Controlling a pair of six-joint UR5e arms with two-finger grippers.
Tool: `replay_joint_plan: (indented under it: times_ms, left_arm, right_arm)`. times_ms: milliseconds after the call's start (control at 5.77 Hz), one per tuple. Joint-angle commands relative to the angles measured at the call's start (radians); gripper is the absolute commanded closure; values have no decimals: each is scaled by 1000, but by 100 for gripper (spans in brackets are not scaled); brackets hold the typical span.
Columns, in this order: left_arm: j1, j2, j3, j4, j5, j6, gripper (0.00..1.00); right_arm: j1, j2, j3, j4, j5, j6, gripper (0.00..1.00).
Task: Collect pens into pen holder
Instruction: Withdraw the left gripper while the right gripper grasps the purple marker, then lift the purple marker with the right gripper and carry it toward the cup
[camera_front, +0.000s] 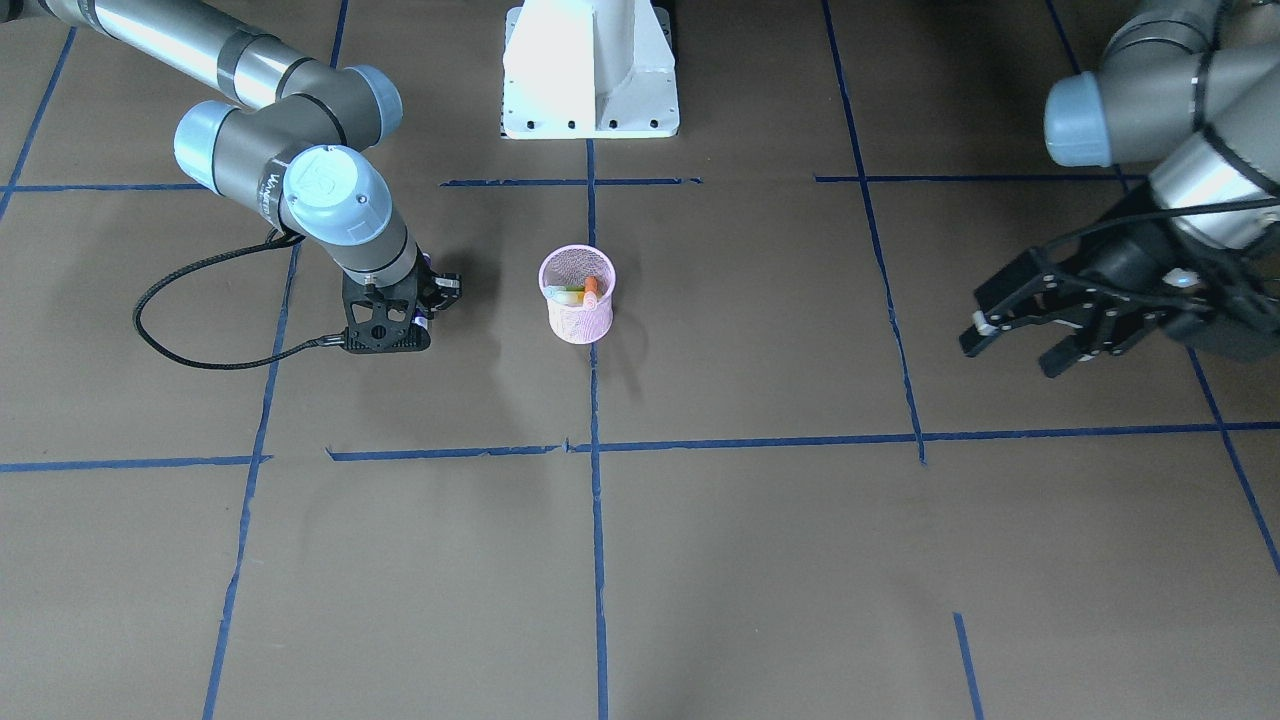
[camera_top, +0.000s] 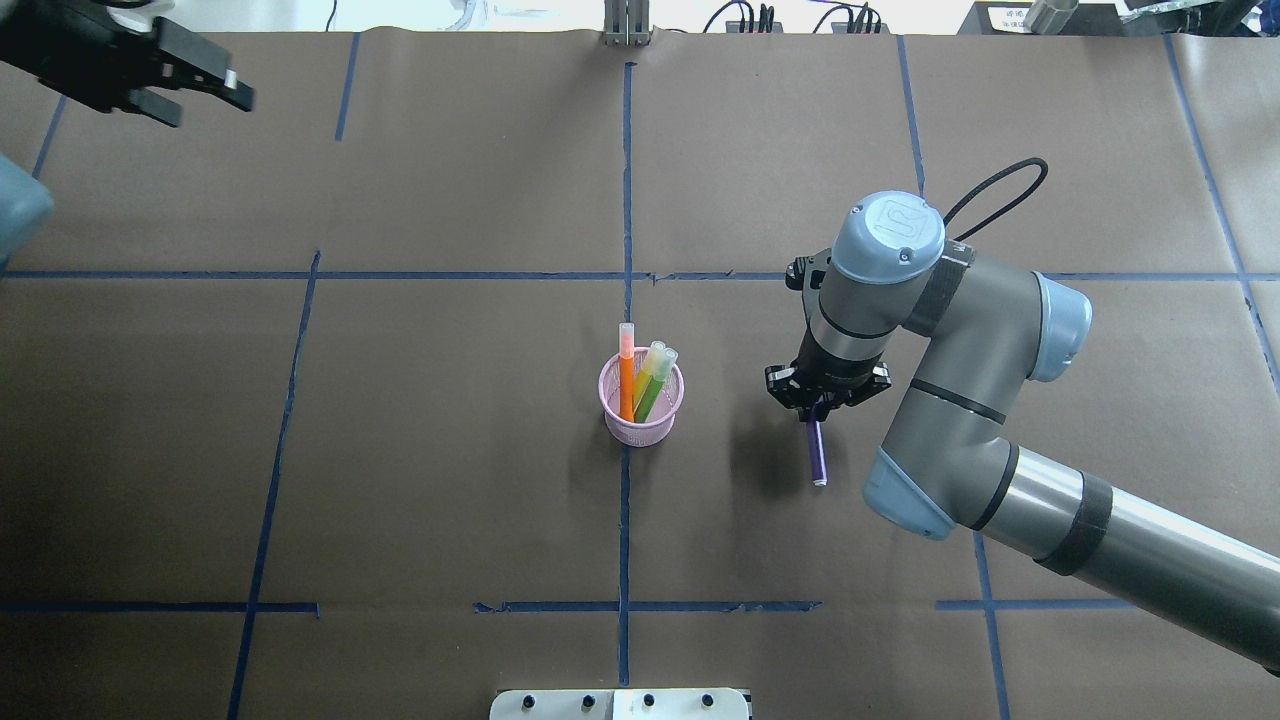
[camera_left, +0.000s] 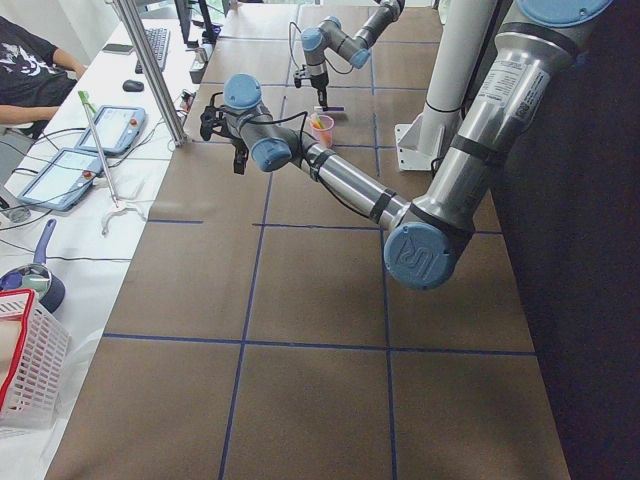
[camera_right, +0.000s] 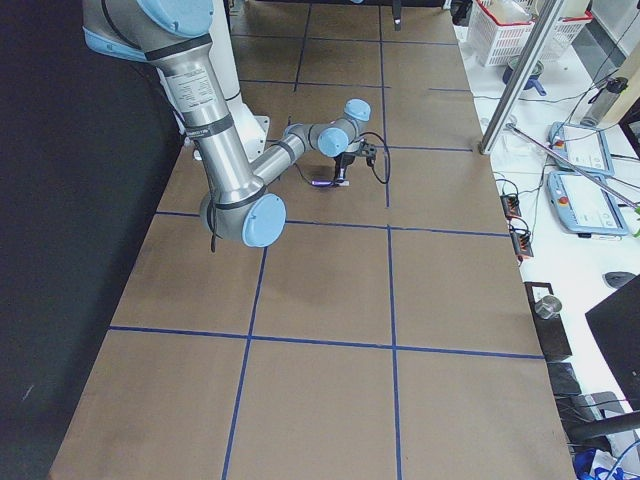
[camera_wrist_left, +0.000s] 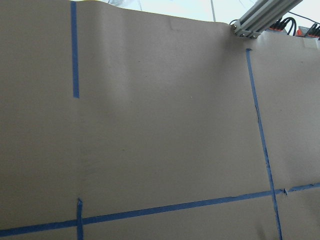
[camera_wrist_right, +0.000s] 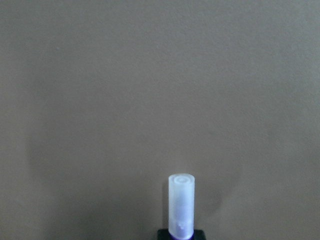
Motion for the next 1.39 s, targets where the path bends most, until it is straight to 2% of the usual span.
replay_joint_plan:
  times_ms: [0,173,347,520,867,1040,1213]
  left_arm:
    - [-124,76,147,23,-68,307,0]
    - [-168,89,241,99,-45,520,0]
    - [-228,96,315,197,20,785,0]
    - [-264,168,322,229,60,933,0]
    - [-339,243,363,235,62,1071,0]
    - [-350,283,360,232,91,1081,0]
    - [-353,288,360,234,97,1079,0]
  right_arm:
    - [17,6,22,58,-43,1,100]
    - [24,4,58,60,-115,1,100]
    - [40,7,66,60,-123,13,100]
    - [66,9,71,60,-126,16,100]
    - [94,33,72,62,-134,18,100]
    - [91,35,97,62,-199,22,100]
    - [58,37,155,97,-299,109,100]
